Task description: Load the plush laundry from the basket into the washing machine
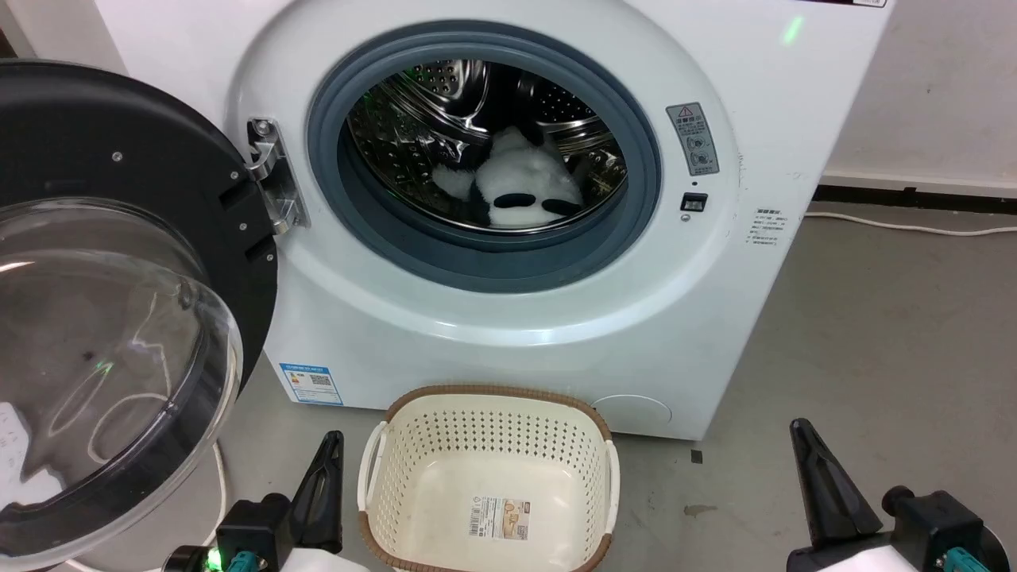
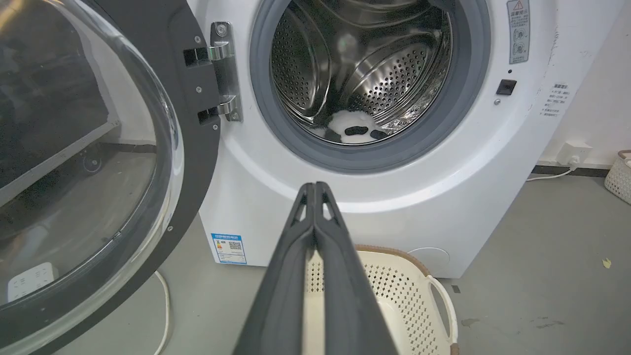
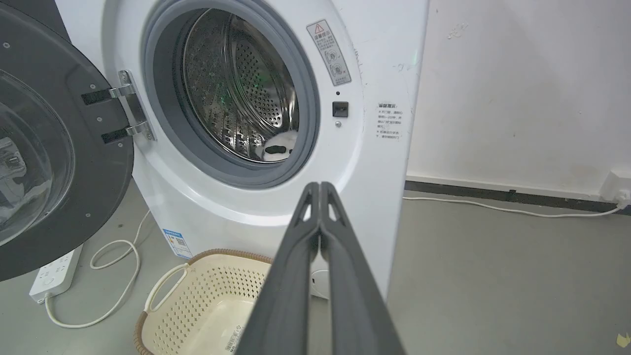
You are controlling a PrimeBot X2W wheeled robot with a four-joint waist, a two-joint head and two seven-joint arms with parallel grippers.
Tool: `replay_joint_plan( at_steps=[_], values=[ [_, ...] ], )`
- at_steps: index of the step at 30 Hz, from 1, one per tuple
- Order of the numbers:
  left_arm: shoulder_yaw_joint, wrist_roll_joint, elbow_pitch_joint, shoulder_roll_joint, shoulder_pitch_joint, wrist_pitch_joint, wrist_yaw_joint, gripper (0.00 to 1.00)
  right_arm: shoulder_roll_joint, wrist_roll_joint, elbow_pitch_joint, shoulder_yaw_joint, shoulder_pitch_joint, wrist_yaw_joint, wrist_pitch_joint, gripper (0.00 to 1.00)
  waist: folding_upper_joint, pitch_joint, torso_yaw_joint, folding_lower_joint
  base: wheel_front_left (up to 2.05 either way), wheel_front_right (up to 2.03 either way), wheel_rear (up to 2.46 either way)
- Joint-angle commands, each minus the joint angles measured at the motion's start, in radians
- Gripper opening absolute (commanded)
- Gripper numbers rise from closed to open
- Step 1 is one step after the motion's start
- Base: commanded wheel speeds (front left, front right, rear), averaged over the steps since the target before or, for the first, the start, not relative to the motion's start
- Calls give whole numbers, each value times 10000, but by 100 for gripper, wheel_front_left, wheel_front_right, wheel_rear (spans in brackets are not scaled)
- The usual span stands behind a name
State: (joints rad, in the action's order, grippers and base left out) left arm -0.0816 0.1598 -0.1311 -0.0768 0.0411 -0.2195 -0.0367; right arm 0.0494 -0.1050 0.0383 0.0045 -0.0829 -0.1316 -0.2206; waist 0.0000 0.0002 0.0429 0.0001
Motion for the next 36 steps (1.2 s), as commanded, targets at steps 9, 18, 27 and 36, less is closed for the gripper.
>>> replay_joint_plan(
  at_steps=[9,18,27,36],
  values=[
    [115,-230,177,46,-90,228,74,0,2,139,-72,-7,162,2,229,0,0,0,-37,0,0,0,0],
    [187,-372,295,69,-124,432,105,0,3,234,-104,-11,232,3,434,0,0,0,-78,0,0,0,0],
    [246,-486,389,87,-150,595,129,0,3,309,-130,-14,287,4,598,0,0,0,-111,0,0,0,0],
    [311,-614,495,108,-180,779,157,0,4,394,-159,-18,349,4,783,0,0,-1,-147,0,0,0,0]
  ],
)
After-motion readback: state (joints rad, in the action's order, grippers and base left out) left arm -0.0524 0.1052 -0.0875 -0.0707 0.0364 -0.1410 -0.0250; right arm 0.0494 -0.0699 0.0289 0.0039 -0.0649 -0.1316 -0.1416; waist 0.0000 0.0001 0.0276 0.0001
